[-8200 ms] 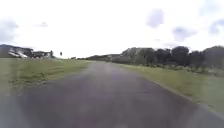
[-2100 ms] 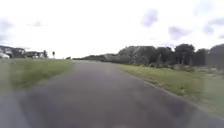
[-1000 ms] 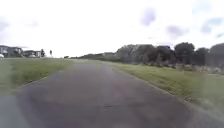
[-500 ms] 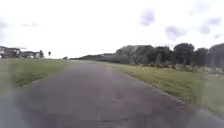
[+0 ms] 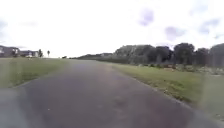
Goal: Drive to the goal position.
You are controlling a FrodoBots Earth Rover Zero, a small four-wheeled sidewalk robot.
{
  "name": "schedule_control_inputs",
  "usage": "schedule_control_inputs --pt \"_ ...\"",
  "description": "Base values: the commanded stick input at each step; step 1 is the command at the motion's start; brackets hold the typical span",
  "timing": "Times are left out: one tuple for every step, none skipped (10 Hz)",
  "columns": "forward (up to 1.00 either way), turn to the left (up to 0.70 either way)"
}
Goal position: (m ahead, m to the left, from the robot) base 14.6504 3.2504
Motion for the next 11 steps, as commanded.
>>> schedule_control_inputs --pt "0.70 0.32" --pt "0.70 0.22" --pt "0.70 0.13" --pt "0.70 0.06" --pt "0.70 0.00" --pt "0.70 0.00" --pt "0.70 0.00" --pt "0.70 0.00" --pt "0.70 0.00" --pt "0.70 0.00" --pt "0.70 0.00"
